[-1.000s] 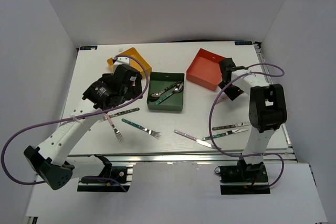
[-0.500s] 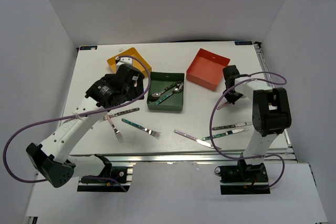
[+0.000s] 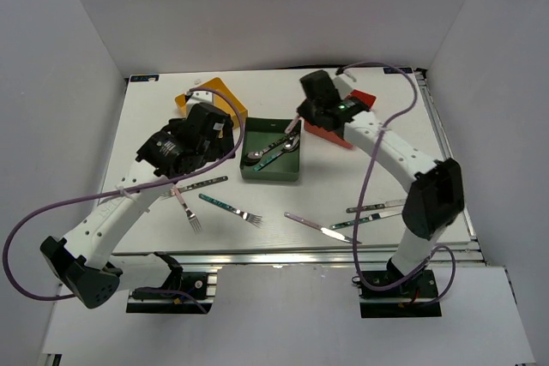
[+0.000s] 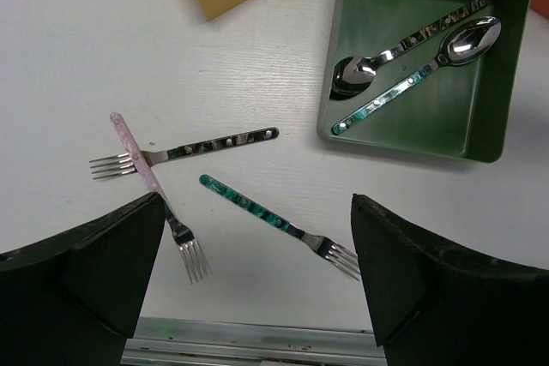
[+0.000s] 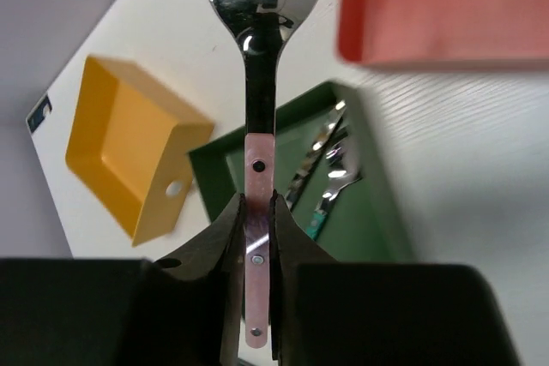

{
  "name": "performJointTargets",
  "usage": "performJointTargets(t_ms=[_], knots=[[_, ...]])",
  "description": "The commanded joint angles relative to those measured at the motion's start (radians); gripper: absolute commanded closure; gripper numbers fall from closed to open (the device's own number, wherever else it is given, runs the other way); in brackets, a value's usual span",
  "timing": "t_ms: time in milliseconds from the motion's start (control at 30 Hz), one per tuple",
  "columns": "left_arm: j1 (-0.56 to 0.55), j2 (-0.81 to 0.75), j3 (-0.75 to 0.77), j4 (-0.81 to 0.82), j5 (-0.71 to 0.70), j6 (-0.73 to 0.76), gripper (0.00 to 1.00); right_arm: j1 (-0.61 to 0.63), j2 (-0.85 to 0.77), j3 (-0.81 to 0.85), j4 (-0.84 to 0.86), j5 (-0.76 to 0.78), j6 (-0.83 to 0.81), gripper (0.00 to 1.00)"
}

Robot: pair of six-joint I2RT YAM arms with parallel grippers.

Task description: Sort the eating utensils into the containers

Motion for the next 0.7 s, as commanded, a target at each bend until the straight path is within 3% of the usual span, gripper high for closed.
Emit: performJointTargets(t_ms=[0, 200, 300, 533, 667], knots=[[0.0, 0.002, 0.051, 0.019, -0.005, -0.011, 0.02, 0.074, 0.146, 0.098, -0.033, 0.011, 0.129, 1.0], [0.0, 0.019, 0.14, -0.03, -0.028, 0.024, 0.02, 0.191, 0.419, 0.42, -0.154, 0.02, 0.241, 1.0], [0.0, 0.013, 0.142, -0.041, -0.039, 0.036, 0.02, 0.202, 0.49, 0.484, -0.205, 0.031, 0.278, 0.98], [0.0, -0.05, 0.071, -0.042, -0.045, 0.047, 0.02, 0.223, 0.435, 0.342, -0.229, 0.039, 0.38, 0.94], [0.0, -0.067, 0.03, -0.041, -0.044, 0.039, 0.02, 0.239, 0.404, 0.315, -0.231, 0.049, 0.393, 0.82]])
